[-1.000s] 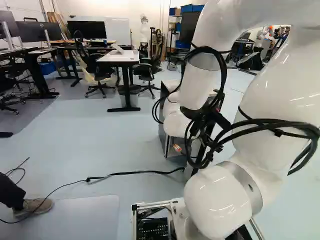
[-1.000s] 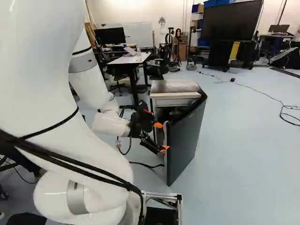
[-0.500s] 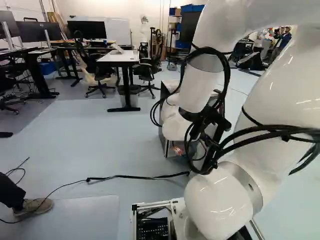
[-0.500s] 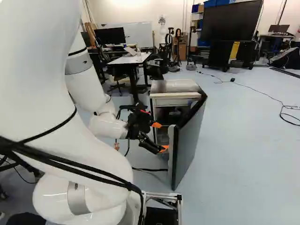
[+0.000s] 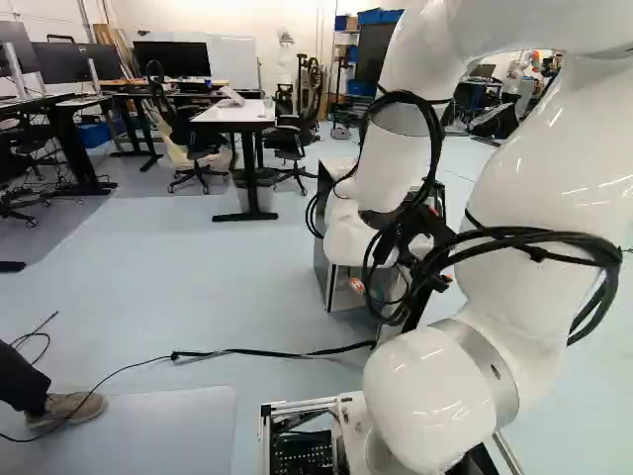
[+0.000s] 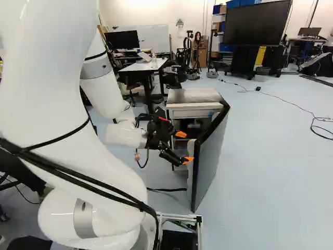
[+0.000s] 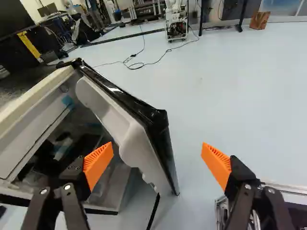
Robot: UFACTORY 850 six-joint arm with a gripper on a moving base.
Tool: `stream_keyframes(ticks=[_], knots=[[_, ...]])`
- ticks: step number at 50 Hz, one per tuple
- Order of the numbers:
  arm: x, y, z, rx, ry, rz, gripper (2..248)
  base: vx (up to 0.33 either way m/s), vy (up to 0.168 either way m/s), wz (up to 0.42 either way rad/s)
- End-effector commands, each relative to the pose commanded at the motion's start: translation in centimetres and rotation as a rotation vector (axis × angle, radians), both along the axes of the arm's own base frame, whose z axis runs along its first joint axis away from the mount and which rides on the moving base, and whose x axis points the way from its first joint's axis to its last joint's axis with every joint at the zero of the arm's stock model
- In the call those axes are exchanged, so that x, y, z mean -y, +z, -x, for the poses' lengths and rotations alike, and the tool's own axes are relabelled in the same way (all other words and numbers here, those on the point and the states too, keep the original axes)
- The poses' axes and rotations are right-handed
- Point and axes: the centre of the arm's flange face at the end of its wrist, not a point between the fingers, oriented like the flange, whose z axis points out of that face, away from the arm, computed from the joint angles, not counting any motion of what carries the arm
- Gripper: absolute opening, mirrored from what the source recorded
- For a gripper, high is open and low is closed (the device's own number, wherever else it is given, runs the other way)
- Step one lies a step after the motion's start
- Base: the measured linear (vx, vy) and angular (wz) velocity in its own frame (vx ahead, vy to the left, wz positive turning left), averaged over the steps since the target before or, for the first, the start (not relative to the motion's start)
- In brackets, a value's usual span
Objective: Open the fridge door
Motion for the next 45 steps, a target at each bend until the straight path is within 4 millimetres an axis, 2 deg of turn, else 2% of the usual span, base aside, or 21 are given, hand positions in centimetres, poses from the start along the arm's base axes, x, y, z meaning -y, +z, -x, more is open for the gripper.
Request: stream_keyframes(ticks=[20,45], knots=[[2.6,0.2,-2.0,0.016,-0.101,0.02,247,0.0,0.0,0.0],[7.2,0.3,-4.8,0.039,-0.248,0.02,247,0.0,0.0,0.0]])
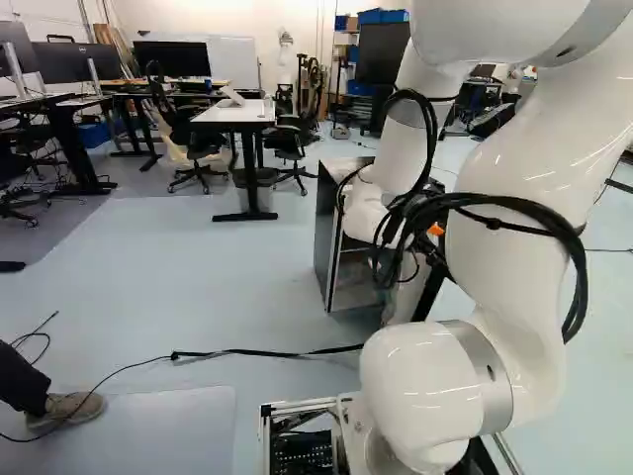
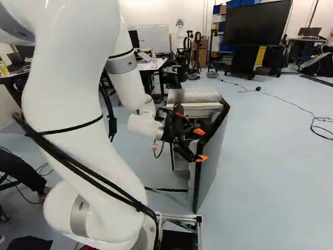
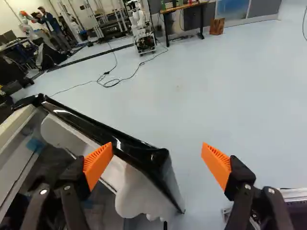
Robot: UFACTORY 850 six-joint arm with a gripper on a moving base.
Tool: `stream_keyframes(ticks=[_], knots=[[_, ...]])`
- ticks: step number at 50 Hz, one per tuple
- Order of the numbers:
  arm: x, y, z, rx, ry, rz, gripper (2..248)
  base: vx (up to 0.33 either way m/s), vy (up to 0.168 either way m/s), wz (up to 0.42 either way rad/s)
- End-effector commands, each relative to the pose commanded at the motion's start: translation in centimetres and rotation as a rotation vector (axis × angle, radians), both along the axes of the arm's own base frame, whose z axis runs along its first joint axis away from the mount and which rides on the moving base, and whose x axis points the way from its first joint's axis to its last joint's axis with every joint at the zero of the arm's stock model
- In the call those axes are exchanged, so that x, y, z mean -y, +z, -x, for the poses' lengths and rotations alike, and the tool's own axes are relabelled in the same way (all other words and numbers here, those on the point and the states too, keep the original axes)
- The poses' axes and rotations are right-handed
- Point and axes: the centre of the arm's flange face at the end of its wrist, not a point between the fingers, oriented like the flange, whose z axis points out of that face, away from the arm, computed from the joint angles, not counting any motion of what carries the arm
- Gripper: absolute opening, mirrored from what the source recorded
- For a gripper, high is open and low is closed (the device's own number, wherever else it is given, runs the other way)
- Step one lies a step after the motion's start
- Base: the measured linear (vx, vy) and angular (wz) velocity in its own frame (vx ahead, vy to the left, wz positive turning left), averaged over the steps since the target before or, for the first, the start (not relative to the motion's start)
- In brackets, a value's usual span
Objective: Open the fridge door
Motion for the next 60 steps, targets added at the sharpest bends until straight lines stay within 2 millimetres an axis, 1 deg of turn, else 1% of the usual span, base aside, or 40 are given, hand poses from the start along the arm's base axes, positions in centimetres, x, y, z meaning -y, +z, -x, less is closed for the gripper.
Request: stream_keyframes(ticks=[23,60], knots=[[4.7,0.0,-2.2,0.028,-0.145,-0.002,247,0.0,0.0,0.0],[12.7,-0.2,-4.4,0.093,-0.437,-0.018,247,0.0,0.0,0.0]])
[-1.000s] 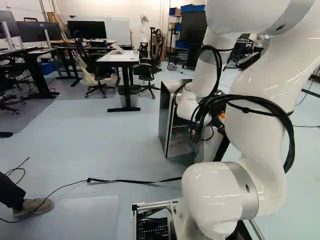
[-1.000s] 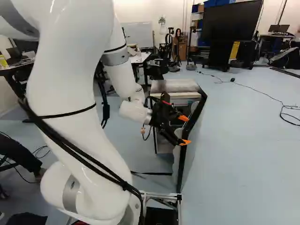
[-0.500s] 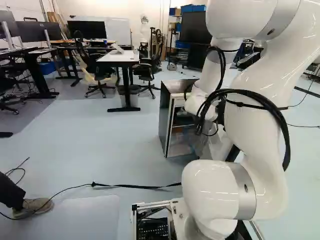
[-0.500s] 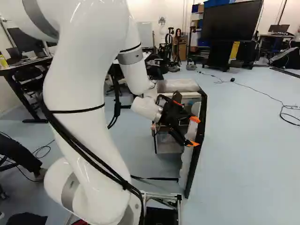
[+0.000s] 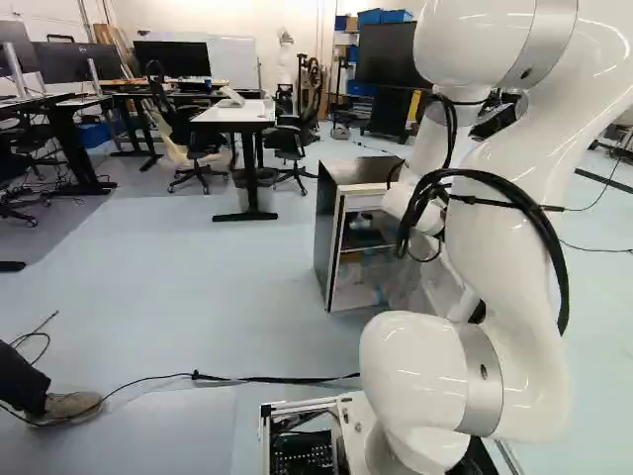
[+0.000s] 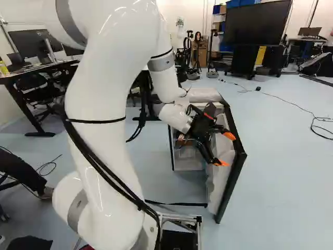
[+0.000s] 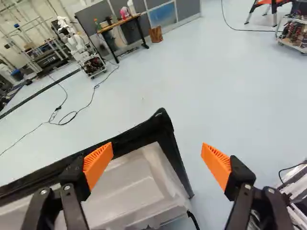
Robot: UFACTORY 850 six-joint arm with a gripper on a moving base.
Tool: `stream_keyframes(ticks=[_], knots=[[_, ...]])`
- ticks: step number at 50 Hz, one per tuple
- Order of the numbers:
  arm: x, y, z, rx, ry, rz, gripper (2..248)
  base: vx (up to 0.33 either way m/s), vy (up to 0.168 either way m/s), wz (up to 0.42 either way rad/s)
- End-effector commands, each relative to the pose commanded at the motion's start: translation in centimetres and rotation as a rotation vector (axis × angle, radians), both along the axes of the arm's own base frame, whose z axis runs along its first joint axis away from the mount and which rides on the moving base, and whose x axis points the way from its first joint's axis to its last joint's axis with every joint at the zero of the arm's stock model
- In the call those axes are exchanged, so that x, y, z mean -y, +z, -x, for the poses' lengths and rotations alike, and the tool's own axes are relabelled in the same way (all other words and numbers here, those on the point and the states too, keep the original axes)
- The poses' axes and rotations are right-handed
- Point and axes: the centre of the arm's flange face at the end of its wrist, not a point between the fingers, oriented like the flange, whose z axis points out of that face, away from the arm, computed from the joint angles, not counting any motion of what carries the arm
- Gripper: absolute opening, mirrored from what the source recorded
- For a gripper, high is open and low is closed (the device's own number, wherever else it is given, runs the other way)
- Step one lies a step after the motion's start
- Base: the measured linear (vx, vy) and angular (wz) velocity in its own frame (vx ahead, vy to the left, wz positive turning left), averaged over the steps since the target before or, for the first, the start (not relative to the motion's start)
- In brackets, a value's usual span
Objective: Open the fridge door
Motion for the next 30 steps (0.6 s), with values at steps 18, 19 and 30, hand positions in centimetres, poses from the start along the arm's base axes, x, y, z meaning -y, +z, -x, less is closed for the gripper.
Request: stream_keyframes(ticks=[18,19,30], knots=[[4.1,0.0,-1.0,0.035,-0.105,0.005,247,0.0,0.0,0.0],[4.4,0.0,-1.0,0.037,-0.109,0.005,247,0.0,0.0,0.0],[6.9,0.0,-1.6,0.057,-0.152,0.015,247,0.0,0.0,0.0]])
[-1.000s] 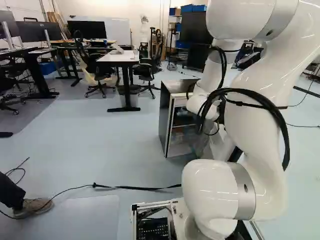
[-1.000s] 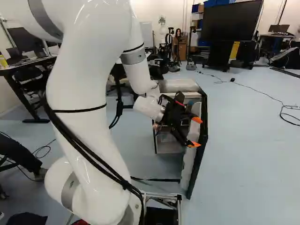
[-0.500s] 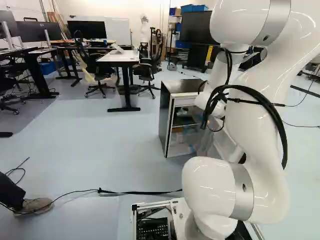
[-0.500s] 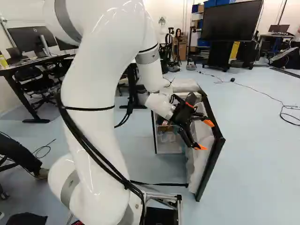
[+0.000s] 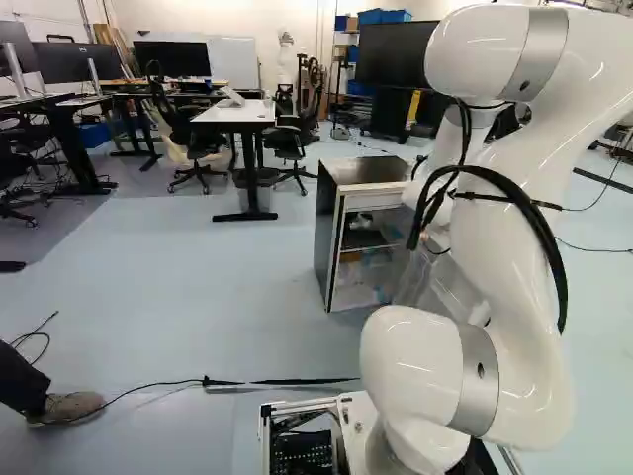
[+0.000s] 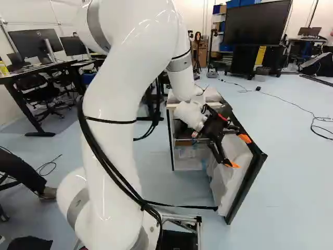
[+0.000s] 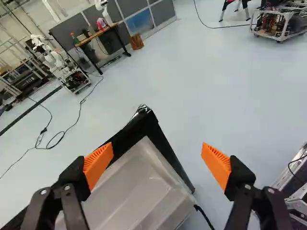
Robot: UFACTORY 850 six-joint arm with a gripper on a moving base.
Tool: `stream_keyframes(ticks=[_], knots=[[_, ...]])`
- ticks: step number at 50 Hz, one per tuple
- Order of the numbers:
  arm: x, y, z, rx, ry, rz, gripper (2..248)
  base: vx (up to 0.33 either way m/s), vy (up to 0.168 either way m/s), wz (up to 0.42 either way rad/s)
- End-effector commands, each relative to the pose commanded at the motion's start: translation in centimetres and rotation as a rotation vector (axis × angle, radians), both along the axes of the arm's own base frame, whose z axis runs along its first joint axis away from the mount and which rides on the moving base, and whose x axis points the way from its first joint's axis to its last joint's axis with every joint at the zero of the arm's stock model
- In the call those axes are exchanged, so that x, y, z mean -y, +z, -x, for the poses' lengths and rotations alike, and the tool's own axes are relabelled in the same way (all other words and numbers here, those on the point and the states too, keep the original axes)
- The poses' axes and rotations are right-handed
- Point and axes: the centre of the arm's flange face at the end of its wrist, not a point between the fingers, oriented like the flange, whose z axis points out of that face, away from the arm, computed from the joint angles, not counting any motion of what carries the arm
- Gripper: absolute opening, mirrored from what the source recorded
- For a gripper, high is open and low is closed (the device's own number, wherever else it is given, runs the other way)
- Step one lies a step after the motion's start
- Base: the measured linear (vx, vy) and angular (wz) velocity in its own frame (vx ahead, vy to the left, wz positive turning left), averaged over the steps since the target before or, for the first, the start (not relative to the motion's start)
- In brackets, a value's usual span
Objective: Open the fridge door
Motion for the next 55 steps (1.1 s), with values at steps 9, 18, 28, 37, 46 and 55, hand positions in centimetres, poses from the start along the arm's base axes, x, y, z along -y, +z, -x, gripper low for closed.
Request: stream_keyframes(ticks=[9,18,28,37,46,55], knots=[[2.1,0.0,-0.4,0.016,-0.033,0.009,247,0.0,0.0,0.0],[4.2,0.0,-0.9,0.033,-0.065,0.019,247,0.0,0.0,0.0],[6.2,0.0,-1.2,0.048,-0.094,0.028,247,0.0,0.0,0.0],[6.4,0.0,-1.2,0.05,-0.097,0.029,247,0.0,0.0,0.0],[5.1,0.1,-0.6,0.035,-0.076,0.023,247,0.0,0.0,0.0],[3.3,0.1,0.2,0.011,-0.03,0.019,247,0.0,0.0,0.0]])
